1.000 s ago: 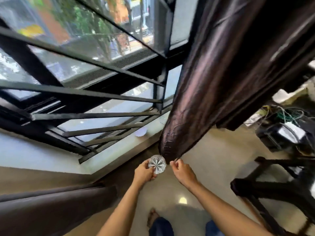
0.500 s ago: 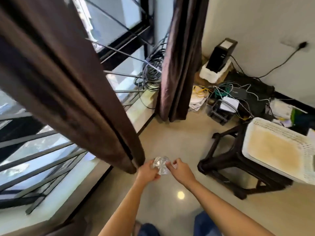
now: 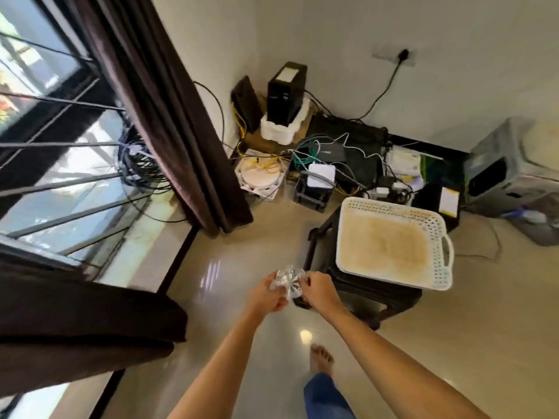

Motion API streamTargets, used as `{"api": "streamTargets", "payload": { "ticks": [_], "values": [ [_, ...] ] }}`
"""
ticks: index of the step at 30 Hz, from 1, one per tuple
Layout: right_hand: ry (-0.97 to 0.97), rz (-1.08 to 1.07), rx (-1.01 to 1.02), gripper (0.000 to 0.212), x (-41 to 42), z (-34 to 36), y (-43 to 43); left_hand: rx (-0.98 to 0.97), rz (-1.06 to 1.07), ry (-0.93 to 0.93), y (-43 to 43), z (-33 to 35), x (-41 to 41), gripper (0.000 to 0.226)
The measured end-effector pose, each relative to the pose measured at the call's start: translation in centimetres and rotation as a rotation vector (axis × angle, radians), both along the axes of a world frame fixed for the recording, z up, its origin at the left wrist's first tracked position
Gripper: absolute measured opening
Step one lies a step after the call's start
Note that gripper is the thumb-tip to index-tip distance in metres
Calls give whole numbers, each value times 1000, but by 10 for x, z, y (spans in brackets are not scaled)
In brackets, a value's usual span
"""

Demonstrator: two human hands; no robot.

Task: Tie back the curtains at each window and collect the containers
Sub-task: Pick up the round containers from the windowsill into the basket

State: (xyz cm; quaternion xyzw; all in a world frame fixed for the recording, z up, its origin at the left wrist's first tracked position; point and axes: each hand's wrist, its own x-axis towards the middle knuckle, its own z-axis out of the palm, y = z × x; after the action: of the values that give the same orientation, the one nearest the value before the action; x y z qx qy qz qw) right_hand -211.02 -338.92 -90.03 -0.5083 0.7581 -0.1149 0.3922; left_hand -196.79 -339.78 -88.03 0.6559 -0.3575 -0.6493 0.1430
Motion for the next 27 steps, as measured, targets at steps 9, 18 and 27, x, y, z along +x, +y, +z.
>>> {"api": "streamTargets", "payload": {
  "ticks": [9, 18, 27],
  "values": [
    [5, -252, -26, 29, -122, -10, -60, -137, -78, -74, -55, -12, -117, 28],
    [-7, -416, -13, 18, -216, -50, -114, -195, -220, -165, -108, -39, -201, 14],
    [-58, -479, 56, 32, -241, -121, -160, -255, -204, -391, -154, -86, -220, 22]
  ]
}}
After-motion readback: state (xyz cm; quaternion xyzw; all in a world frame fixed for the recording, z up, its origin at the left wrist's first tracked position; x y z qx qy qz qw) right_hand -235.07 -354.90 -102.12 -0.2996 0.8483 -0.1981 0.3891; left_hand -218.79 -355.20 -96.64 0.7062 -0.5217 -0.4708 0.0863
